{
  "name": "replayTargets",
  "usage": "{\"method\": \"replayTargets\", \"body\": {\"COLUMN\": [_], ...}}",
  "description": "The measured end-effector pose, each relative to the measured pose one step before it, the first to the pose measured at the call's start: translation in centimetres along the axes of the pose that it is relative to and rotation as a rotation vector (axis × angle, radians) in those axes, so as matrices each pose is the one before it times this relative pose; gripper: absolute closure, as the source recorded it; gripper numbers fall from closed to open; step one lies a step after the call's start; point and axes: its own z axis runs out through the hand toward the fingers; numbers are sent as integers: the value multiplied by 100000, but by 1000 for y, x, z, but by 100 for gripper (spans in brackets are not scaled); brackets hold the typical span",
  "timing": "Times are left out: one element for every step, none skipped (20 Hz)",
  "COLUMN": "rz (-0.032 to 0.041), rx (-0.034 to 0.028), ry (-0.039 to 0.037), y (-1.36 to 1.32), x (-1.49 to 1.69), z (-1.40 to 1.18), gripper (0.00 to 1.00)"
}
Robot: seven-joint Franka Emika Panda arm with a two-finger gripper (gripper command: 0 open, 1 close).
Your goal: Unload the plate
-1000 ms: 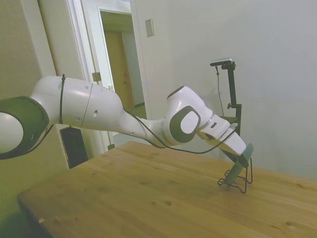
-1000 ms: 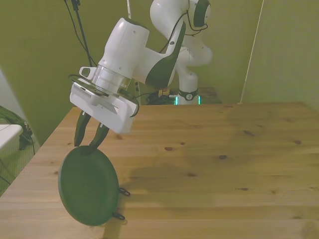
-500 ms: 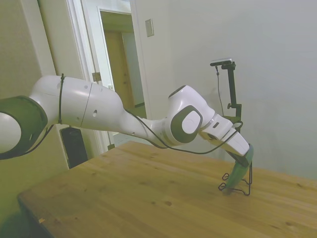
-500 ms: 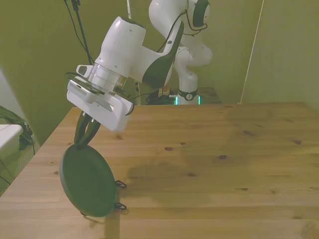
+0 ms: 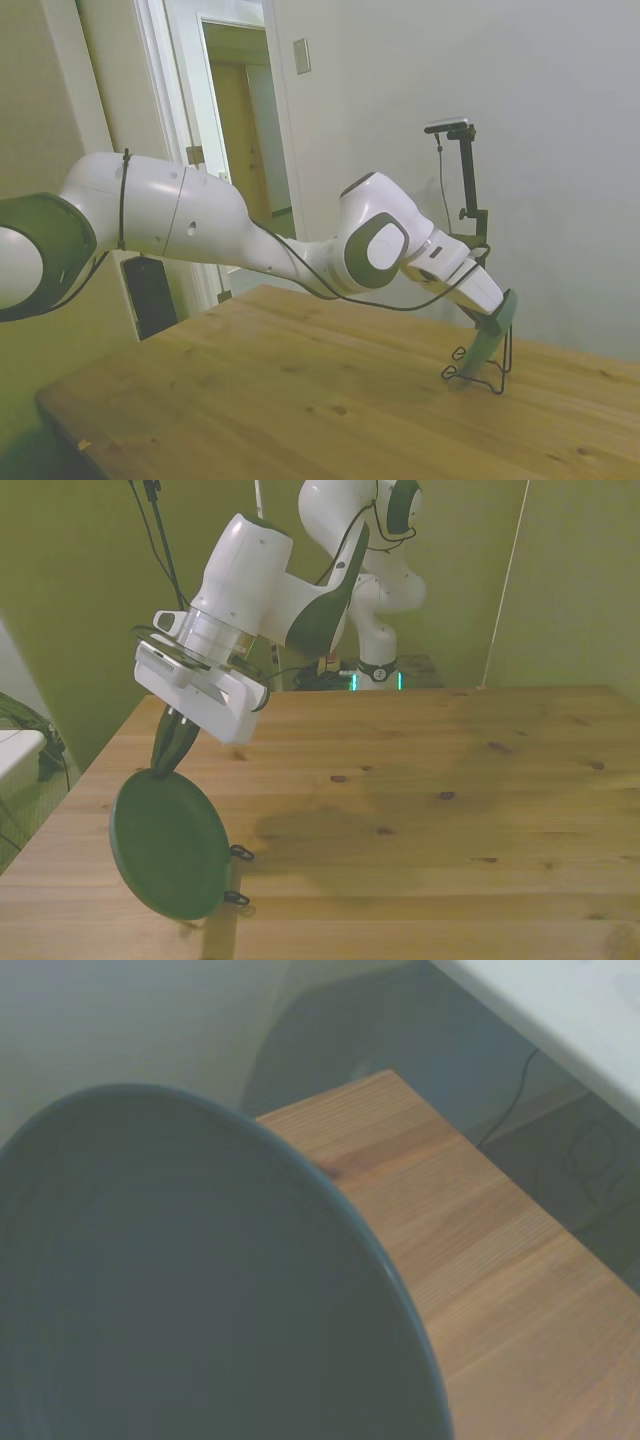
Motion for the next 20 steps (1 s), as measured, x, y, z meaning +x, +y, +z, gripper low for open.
{"method": "replayTargets", "body": {"rz": [208,166,195,124,75,67,28,-131,-124,-202,-321,-641,-867,-1015,-1184,-1086,-954,-1030,-904,-389], "rx": [467,727,913,1056,1293,1261,1175,1186,1240,1153,1111,830,818,560,233,-84,-547,-961,-1290,-1356], "ry": [155,176,160,38,-72,-135,-382,-402,-460,-692,-951,-1341,-1581,-1799,-2161,-2250,-2429,-2239,-1782,-1838], "y": [-119,-210,-253,-325,-404,-434,-476,-508,-562,-643,-635,-557,-452,-257,-137,3,165,208,310,371], "x": [136,127,137,62,-13,-45,-160,-223,-269,-408,-563,-801,-1019,-1179,-1450,-1593,-1554,-1521,-1454,-1232], "z": [-247,-371,-473,-572,-657,-665,-717,-745,-856,-958,-993,-1001,-934,-809,-733,-632,-503,-482,-422,-340], "gripper": [100,100,100,100,100,100,100,100,100,100,100,100,100,100,100,100,100,100,100,100]}}
